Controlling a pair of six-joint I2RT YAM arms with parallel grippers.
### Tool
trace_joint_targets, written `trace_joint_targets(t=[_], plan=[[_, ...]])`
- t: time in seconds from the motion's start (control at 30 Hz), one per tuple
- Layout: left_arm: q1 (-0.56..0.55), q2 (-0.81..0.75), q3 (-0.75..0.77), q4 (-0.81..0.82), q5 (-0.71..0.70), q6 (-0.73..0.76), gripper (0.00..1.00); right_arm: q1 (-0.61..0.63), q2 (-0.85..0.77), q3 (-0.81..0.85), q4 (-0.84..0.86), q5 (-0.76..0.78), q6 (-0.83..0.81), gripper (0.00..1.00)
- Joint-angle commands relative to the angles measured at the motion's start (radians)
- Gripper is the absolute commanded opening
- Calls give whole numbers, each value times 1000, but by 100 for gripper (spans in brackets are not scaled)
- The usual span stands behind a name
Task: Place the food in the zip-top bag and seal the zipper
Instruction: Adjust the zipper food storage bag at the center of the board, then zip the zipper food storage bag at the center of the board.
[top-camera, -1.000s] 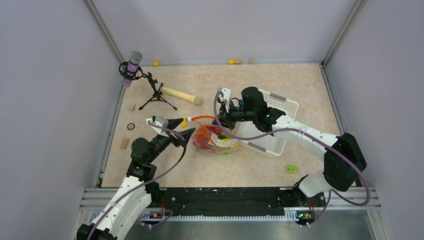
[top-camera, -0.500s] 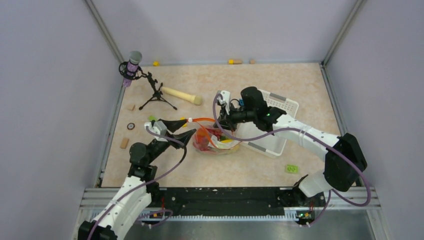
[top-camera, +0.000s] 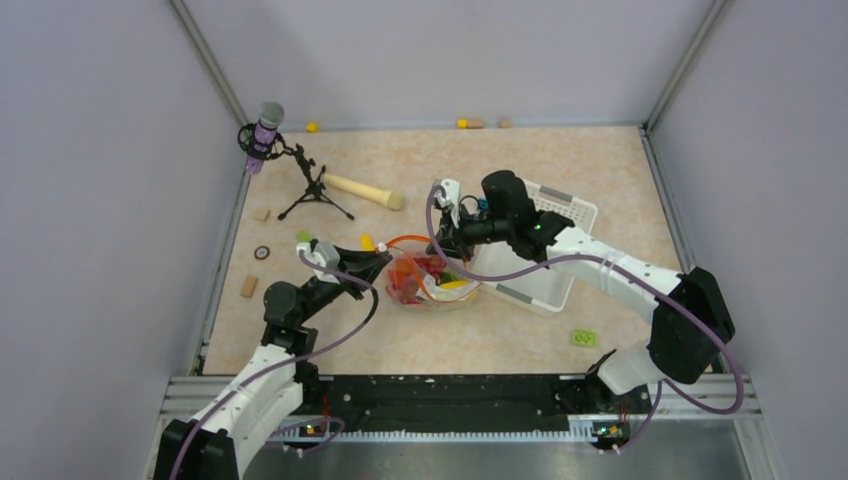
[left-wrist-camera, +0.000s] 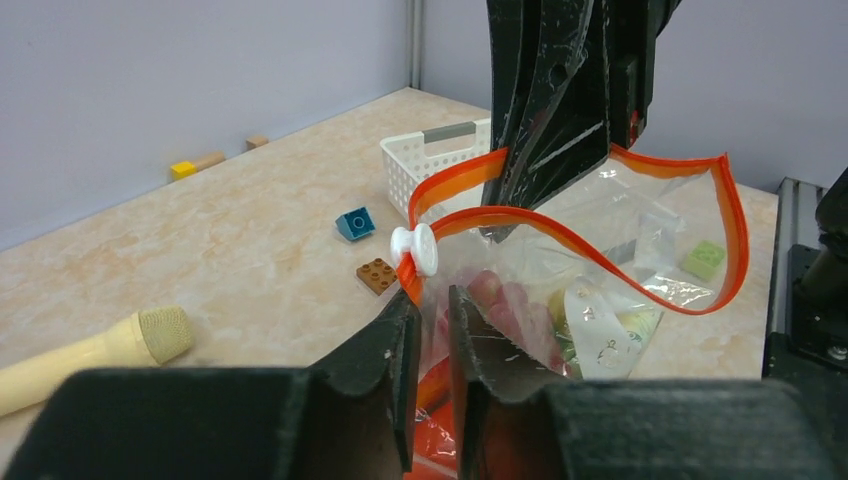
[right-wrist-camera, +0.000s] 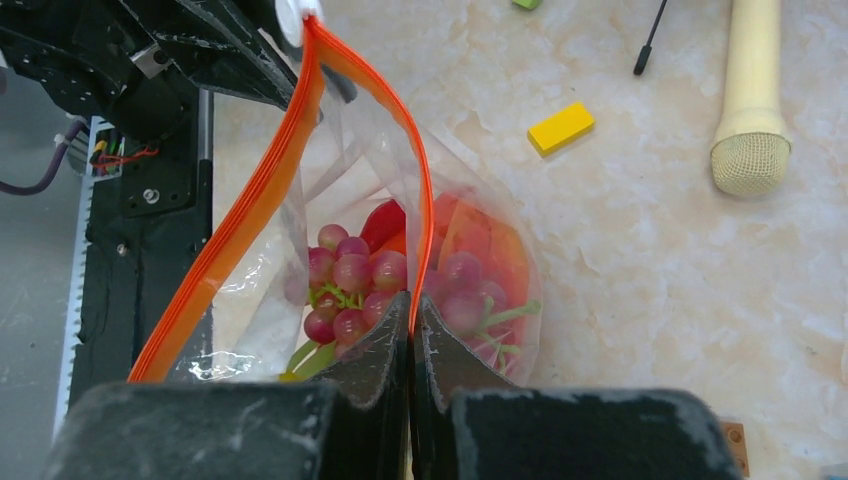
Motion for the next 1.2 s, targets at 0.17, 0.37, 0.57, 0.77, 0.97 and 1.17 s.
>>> trace_joint_targets(t=[0.17,0.37,0.57,0.77,0.97,1.17], plan=[[5,4,1,82,87,-22,0,-8,-35,70,-3,2,-30,0],[4,-97,35,-63,109,-22,0,-8,-40,91,-25,82,-37,19],[3,-190,50,-221,98,29,0,-7,-106,114,4,68,-14,57],[3,-199,57,-255,77,9,0,21,-148,139,37,-105,2,68],[4,-189,84,-300,123,15,0,201,-104,195,13,40,-72,72],[3,-220,73,-306,145,18,0,258,36,347,-137,35,-141,70]])
